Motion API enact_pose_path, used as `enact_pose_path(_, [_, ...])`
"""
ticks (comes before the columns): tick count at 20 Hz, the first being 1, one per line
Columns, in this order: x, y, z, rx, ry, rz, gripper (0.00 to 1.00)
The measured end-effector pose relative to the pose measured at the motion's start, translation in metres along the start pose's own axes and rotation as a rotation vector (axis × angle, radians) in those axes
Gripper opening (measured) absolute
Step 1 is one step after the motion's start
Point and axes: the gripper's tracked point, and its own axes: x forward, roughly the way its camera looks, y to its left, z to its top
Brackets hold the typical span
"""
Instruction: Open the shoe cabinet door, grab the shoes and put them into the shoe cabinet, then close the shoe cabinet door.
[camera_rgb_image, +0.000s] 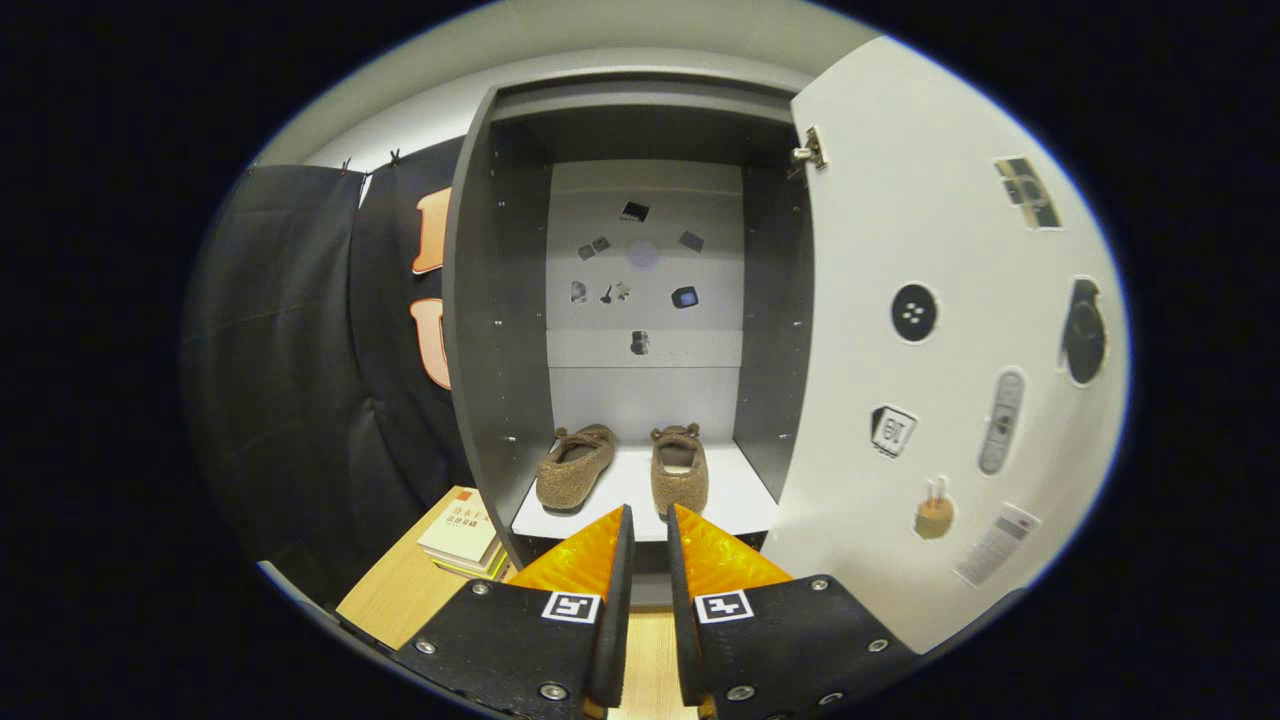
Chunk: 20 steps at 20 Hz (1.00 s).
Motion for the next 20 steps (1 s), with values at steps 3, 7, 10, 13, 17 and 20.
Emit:
enact_pose_path(3, [-0.035, -0.019, -0.002, 0.018, -0.020, -0.043, 0.22])
enact_pose_path(7, [-0.082, -0.049, -0.010, 0.034, -0.032, -0.123, 0.24])
enact_pose_path(10, [-0.114, -0.070, -0.019, 0.046, -0.029, -0.158, 0.24])
enact_pose_path(13, [-0.148, -0.099, -0.029, 0.049, -0.024, -0.215, 0.26])
enact_pose_path(17, [-0.182, -0.148, -0.046, 0.084, -0.016, -0.296, 0.28])
enact_pose_path(20, [-0.191, -0.187, -0.062, 0.106, 0.005, -0.345, 0.30])
